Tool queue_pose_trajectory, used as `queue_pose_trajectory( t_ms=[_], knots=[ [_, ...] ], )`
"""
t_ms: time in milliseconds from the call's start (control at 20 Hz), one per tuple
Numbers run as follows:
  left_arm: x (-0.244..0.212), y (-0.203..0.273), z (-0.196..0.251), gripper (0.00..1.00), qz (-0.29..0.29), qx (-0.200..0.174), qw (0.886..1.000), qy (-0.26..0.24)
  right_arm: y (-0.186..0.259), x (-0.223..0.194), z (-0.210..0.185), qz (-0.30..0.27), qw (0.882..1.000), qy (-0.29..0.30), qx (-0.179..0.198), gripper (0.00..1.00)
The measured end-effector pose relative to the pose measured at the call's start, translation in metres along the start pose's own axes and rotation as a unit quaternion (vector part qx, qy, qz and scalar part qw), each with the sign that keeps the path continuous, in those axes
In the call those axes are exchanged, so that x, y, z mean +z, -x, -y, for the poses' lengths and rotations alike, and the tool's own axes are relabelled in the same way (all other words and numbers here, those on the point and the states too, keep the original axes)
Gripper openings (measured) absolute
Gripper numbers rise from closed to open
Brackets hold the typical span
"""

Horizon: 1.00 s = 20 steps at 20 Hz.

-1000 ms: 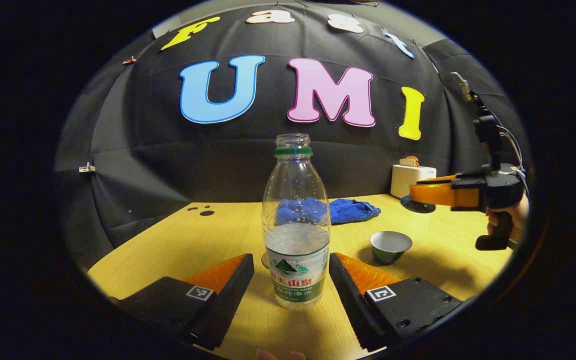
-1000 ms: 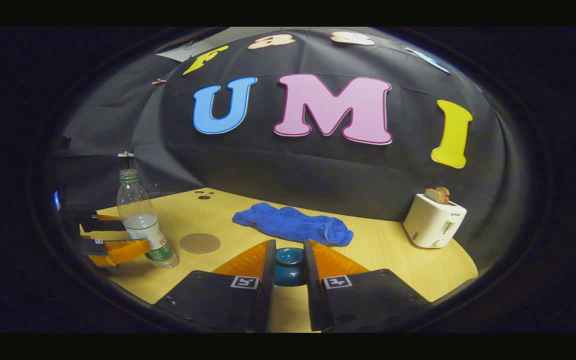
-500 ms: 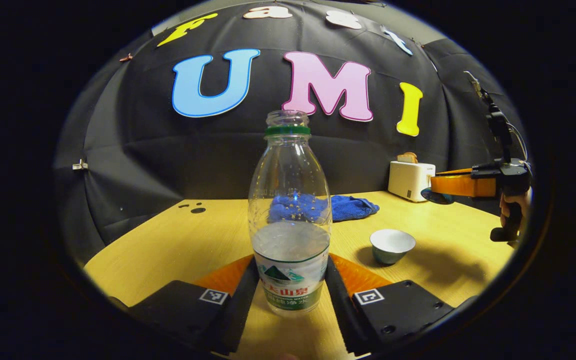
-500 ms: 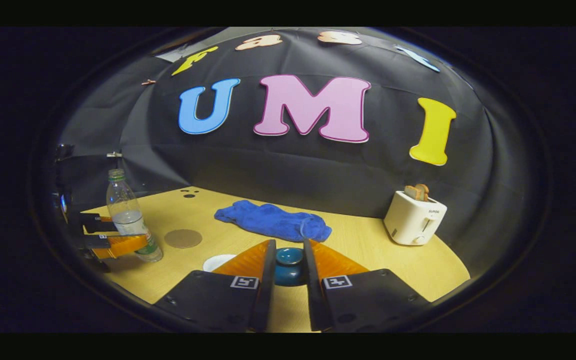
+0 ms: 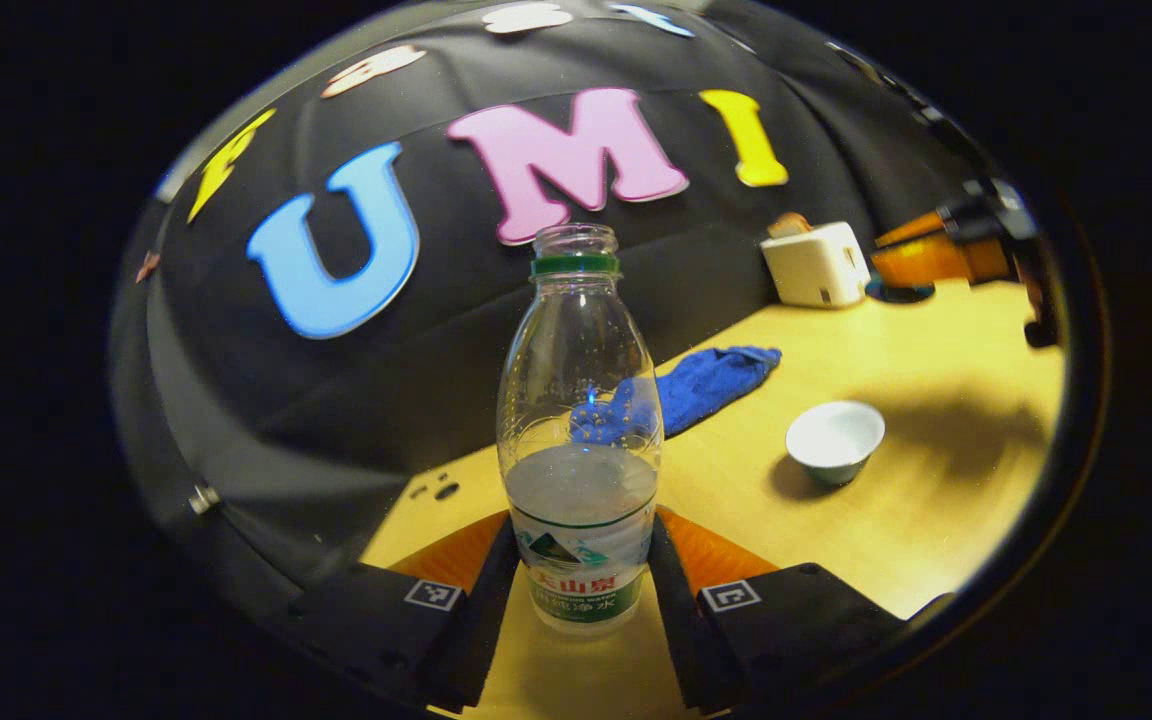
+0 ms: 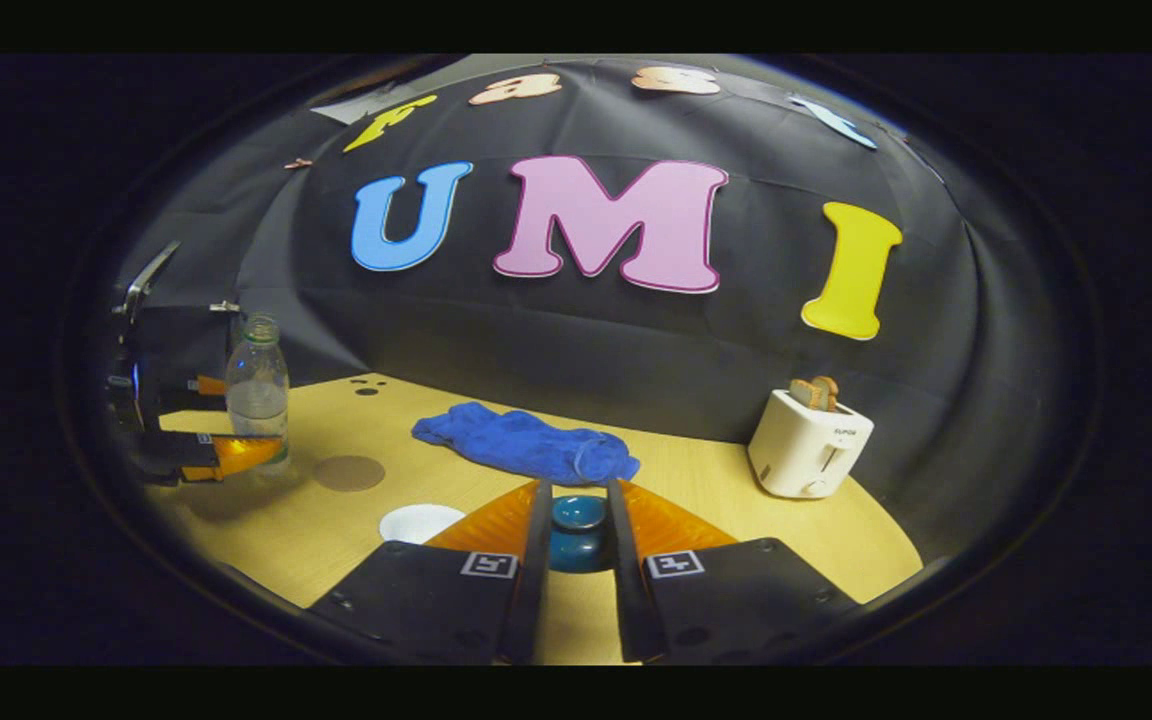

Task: Open the teacup lid with one hand, grasp the water bottle and pour water into the teacup with the other hand; after pouring, place the water bottle on the coaster and then close the teacup lid.

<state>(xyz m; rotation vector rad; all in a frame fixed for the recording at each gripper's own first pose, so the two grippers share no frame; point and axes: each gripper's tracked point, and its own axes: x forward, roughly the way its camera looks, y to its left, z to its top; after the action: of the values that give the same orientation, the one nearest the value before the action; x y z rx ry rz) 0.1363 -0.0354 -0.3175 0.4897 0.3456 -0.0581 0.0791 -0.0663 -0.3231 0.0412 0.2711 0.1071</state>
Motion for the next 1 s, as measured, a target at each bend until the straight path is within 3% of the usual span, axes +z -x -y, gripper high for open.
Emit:
queue_pose_trajectory(
  t_ms=[50,250,550,600,1000],
  knots=[
    [0.003,-0.002,0.001,0.72,-0.003,-0.003,0.999,-0.043,0.003,0.001,0.003,0.001,1.0,0.001,0.001,0.36],
    [0.011,-0.01,0.015,0.72,-0.011,-0.025,0.983,-0.184,0.008,0.001,0.018,0.007,1.0,-0.008,-0.002,0.36],
    [-0.001,-0.019,0.046,0.71,-0.049,-0.075,0.945,-0.314,0.016,-0.01,0.028,0.006,0.999,-0.032,0.003,0.28],
    [-0.003,-0.021,0.047,0.71,-0.056,-0.076,0.94,-0.328,0.017,-0.012,0.03,0.005,0.999,-0.034,0.003,0.36],
    [-0.02,-0.04,0.045,0.71,-0.109,-0.077,0.915,-0.381,0.02,-0.026,0.038,0.004,0.999,-0.049,0.009,0.29]
  ],
)
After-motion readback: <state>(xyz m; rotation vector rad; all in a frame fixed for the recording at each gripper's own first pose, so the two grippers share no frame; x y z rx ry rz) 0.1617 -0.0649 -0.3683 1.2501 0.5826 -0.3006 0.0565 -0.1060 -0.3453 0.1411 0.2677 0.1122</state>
